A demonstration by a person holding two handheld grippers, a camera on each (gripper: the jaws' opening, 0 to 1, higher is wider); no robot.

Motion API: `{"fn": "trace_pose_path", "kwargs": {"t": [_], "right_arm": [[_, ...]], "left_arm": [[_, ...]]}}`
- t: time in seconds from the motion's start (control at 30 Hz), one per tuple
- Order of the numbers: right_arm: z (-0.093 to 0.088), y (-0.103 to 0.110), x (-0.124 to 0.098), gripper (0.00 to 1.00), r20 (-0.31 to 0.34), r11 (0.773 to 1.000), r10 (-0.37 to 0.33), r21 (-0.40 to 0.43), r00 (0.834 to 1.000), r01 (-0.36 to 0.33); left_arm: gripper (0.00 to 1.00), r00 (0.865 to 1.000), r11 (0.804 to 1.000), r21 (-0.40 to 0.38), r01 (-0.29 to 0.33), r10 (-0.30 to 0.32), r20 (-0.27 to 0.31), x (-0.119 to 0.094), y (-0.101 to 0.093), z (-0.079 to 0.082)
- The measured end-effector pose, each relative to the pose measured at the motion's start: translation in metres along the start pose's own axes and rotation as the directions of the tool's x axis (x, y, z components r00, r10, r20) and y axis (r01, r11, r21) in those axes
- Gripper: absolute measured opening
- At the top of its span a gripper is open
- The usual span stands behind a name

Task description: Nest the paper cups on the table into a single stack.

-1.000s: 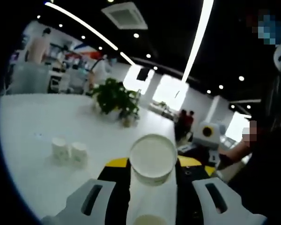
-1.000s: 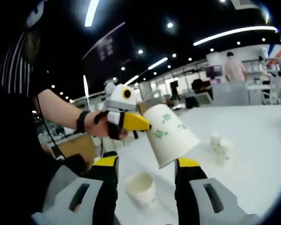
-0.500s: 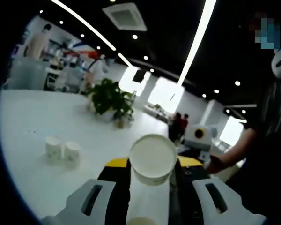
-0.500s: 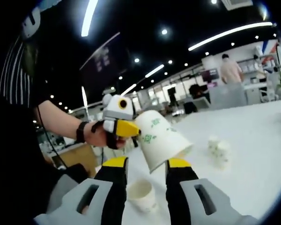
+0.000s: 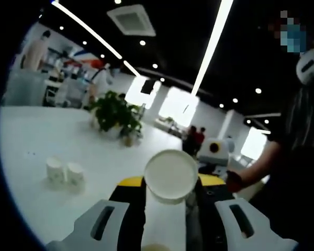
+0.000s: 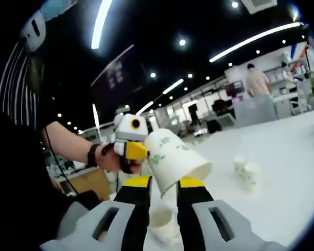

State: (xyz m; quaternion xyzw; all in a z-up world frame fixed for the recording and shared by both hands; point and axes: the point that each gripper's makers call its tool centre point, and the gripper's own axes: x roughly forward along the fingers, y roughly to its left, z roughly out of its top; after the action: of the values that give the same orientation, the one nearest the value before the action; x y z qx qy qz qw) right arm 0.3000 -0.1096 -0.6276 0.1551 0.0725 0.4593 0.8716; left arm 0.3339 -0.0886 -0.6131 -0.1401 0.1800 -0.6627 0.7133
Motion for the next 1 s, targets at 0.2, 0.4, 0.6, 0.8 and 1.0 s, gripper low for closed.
{"fn": "trace_pose_path", "kwargs": {"t": [0.2, 0.4, 0.6, 0.8, 1.0], "right_arm": [[0.008, -0.002, 0.001, 0.11, 0.029, 1.000, -0.005, 0.015, 1.000, 0.004], [0.012, 0.002, 0.002, 0.09, 0.052, 0.999, 0.016, 0.047, 0.999, -0.019], [0.015, 0.004, 0.002, 0.09, 0.057, 0.998, 0.028, 0.054, 0.998, -0.031], [0.016, 0.004, -0.001, 0.07, 0.065, 0.998, 0.025, 0.049, 0.998, -0.029], [0.017, 0.007, -0.006, 0.04, 0.071, 0.998, 0.035, 0.056, 0.997, -0.039]], "left_arm": [[0.35, 1.000, 1.000, 0.005, 0.000, 0.000, -0.015, -0.001, 0.001, -0.002], [0.36, 1.000, 1.000, -0.025, 0.004, -0.004, -0.006, -0.004, 0.002, 0.000], [0.36, 1.000, 0.999, -0.043, 0.003, -0.002, 0.006, -0.006, 0.002, 0.002], [0.36, 1.000, 0.999, -0.039, -0.001, 0.001, 0.001, -0.007, 0.002, 0.001], [0.36, 1.000, 0.999, -0.042, 0.007, -0.008, -0.006, -0.006, 0.000, 0.000]]}}
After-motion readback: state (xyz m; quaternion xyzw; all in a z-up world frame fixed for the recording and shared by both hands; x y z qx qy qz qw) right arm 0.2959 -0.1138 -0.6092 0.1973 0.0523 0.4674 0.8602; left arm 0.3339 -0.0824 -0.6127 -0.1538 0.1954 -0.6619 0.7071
